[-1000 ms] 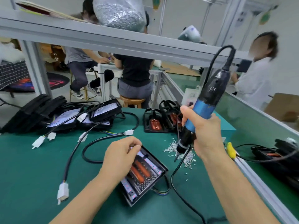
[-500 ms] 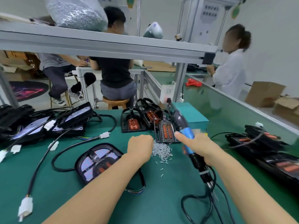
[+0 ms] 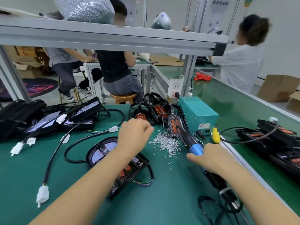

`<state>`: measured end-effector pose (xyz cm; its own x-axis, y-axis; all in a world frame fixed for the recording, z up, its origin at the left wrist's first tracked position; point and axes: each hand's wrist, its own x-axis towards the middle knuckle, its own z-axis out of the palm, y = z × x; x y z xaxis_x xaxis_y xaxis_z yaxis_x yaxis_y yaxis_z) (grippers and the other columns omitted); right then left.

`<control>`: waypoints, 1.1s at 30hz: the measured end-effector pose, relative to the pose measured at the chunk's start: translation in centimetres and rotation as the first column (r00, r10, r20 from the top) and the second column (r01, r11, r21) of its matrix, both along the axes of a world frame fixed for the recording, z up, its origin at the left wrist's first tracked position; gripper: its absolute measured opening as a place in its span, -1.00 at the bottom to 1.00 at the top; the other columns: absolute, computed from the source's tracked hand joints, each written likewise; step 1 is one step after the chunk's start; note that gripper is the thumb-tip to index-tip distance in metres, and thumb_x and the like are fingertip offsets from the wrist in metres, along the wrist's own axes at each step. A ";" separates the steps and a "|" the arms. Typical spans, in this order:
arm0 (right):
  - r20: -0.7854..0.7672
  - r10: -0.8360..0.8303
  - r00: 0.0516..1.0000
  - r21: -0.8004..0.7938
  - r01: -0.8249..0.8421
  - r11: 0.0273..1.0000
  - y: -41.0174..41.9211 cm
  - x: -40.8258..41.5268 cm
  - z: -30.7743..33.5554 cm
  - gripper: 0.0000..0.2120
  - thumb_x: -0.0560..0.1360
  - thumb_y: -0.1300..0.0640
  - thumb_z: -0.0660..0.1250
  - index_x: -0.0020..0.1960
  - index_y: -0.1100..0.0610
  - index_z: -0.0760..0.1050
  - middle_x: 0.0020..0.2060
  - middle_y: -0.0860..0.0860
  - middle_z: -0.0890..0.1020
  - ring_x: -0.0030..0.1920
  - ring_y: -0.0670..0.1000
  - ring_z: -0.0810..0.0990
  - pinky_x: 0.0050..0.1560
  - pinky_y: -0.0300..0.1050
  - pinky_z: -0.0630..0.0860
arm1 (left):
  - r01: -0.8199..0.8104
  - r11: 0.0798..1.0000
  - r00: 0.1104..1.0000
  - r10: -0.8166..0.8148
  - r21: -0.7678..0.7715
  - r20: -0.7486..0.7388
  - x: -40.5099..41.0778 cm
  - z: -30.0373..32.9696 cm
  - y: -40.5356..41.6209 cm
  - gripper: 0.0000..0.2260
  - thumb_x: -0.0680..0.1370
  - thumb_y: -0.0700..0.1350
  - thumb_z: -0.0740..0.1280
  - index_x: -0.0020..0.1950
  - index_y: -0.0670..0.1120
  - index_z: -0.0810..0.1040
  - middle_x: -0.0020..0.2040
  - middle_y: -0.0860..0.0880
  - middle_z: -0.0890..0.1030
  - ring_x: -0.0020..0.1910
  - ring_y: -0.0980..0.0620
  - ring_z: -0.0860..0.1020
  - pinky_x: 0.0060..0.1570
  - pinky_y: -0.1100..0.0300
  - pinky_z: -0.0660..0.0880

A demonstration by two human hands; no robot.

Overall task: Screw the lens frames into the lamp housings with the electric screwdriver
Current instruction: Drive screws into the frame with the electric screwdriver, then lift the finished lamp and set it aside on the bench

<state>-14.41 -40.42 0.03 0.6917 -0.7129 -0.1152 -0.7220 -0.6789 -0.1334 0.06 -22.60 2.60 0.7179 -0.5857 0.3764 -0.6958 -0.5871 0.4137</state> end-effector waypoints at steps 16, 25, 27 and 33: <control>-0.364 -0.002 0.931 -0.152 -0.058 0.987 -1.4 1.3 -1.6 -0.42 0.43 -0.48 0.09 -0.31 0.04 0.38 -0.30 -0.05 0.49 -0.15 0.03 0.54 -0.14 -0.14 0.47 | -0.571 0.785 0.766 0.405 -0.240 -0.499 0.5 -6.1 17.0 -0.87 0.54 0.04 0.31 -0.08 -0.01 0.49 -0.19 0.07 0.53 -0.21 0.09 0.48 -0.22 0.12 0.33; -0.280 0.058 0.958 -0.382 -0.166 0.909 2.2 2.2 3.3 -0.45 0.50 -0.43 0.06 -0.24 0.06 0.36 -0.04 0.02 0.60 -0.12 0.06 0.51 -0.22 -0.18 0.35 | -0.463 0.884 0.828 0.456 0.060 -0.325 1.7 -5.8 17.9 -0.62 0.54 -0.26 0.23 0.35 -0.04 0.39 0.23 -0.04 0.48 0.18 -0.06 0.40 0.12 0.07 0.37; -0.099 0.172 0.980 -0.363 -0.197 0.911 4.0 3.1 3.9 -0.41 0.49 -0.43 0.07 -0.21 0.11 0.43 -0.11 0.06 0.63 -0.07 0.10 0.59 -0.17 -0.15 0.44 | -0.437 0.865 0.857 0.484 0.247 -0.180 2.8 -5.9 17.7 -0.56 0.52 -0.30 0.18 0.39 -0.06 0.36 0.34 -0.03 0.41 0.27 -0.09 0.32 0.18 0.07 0.35; 0.155 0.268 0.951 0.584 -0.307 0.751 10.5 6.2 2.1 -0.15 0.31 -0.50 0.26 0.29 0.15 0.53 0.23 0.06 0.60 0.16 0.06 0.58 0.25 -0.04 0.44 | -0.428 0.797 0.885 0.466 0.426 0.017 4.9 -6.2 16.8 -0.69 0.54 -0.26 0.16 0.23 0.00 0.47 0.27 -0.01 0.44 0.18 -0.08 0.38 0.01 0.13 0.35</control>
<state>-8.25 -29.97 2.11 0.8718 -0.2812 -0.4011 -0.4838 -0.6229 -0.6148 4.96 -5.83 -3.57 0.9554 -0.2768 0.1028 -0.2876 -0.9512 0.1122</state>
